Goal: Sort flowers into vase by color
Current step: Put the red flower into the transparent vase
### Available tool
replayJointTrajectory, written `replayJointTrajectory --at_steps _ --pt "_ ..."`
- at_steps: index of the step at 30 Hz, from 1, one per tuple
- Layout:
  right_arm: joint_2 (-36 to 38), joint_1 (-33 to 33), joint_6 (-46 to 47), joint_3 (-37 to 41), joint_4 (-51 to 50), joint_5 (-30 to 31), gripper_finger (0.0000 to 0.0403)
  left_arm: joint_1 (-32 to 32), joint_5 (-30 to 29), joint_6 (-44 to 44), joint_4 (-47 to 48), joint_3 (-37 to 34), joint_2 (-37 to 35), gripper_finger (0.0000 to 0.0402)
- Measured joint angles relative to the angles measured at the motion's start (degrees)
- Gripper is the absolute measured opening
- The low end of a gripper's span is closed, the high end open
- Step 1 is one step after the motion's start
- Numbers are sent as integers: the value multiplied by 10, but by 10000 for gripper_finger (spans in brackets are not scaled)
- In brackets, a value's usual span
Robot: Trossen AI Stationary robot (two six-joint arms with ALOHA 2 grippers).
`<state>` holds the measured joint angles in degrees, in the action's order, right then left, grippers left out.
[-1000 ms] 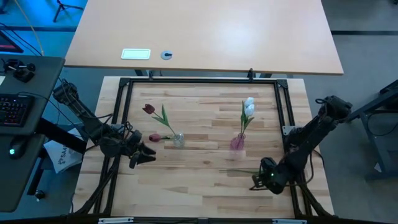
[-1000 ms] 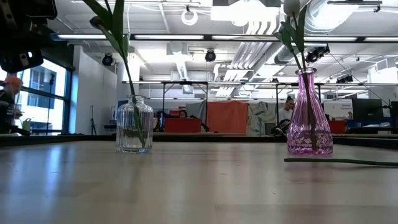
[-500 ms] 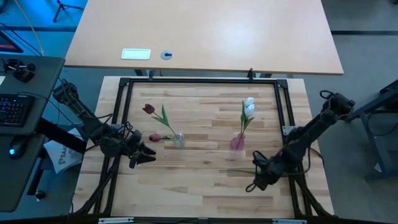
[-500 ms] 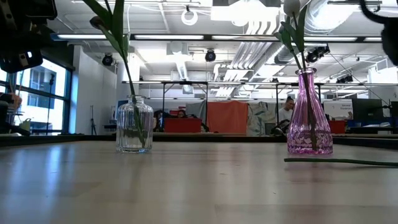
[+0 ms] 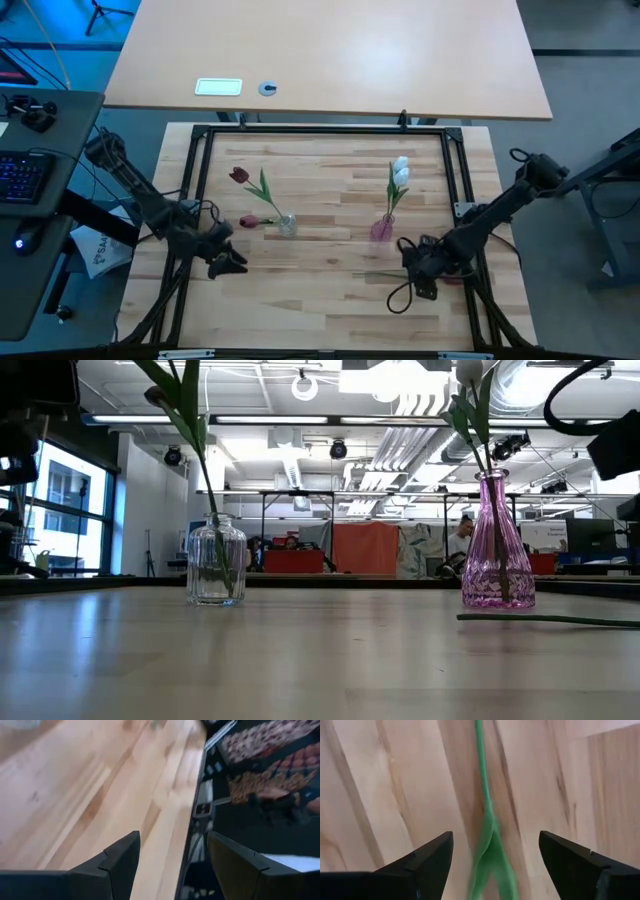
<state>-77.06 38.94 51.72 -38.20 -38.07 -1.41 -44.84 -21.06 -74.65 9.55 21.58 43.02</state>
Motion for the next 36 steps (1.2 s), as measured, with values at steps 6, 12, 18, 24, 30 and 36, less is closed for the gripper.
replayJointTrajectory --at_steps 6,12,18,24,30,36 --pt "-32 1 -26 0 30 -6 291 -22 10 -12 -23 0 56 220" --pt "-93 6 -18 -3 58 4 266 -35 -2 -12 -92 0 98 220" --pt "-100 5 7 -17 22 8 122 -51 -6 -4 -157 0 134 220" --pt "-80 3 7 -60 43 -16 21 -80 -8 34 -287 0 152 205" --pt "-39 0 -93 -165 63 18 7 -84 -39 73 -455 0 140 189" --pt "-30 -44 -266 -330 32 129 3 -56 -120 200 -644 1 124 184"
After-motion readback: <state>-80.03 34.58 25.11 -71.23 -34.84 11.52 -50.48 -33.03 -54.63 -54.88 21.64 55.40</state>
